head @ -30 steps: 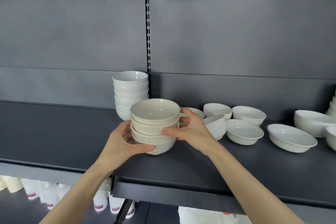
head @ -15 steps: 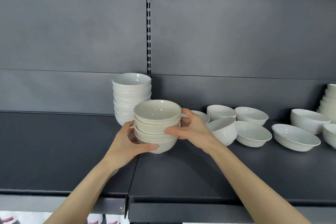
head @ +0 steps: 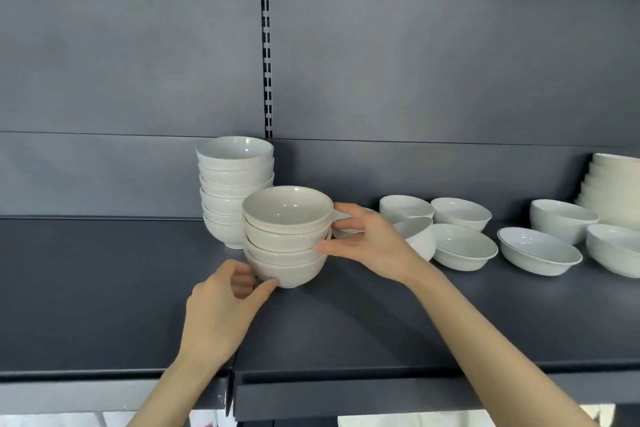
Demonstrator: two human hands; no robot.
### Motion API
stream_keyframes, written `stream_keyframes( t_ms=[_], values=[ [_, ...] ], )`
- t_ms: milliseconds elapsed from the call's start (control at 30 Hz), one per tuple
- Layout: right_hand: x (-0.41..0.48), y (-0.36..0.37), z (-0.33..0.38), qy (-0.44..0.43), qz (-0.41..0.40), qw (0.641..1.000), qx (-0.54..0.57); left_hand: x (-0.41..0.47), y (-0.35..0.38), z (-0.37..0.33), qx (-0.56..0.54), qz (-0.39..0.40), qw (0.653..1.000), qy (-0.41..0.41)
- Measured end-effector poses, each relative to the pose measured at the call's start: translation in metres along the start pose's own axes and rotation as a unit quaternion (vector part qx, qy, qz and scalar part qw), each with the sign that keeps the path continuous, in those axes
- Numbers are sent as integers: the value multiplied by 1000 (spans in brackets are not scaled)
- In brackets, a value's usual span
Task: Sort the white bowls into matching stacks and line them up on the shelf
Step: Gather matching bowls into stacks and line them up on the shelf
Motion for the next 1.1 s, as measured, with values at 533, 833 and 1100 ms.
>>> stream_keyframes(
  t_ms=[533,833,1100],
  values=[
    [-51,-135,-45,63,-27,980,-185,-12,162,-95,29,268,960,69],
    [-31,-140,-55,10,37,980,-198,3,184,-100,-12,238,969,72],
    [-47,-186,-49,-66,-53,996,-19,-5,181,-135,-158,207,964,51]
  ],
)
Point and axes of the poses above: each hand's wrist, its own x-axis towards the middle knuckle, its own y-axis out of the palm, z = x × y, the point moved 9 cm from there along x, towards the middle knuckle, and after that the axes turned 8 degrees about -y, right-handed, at the moved point
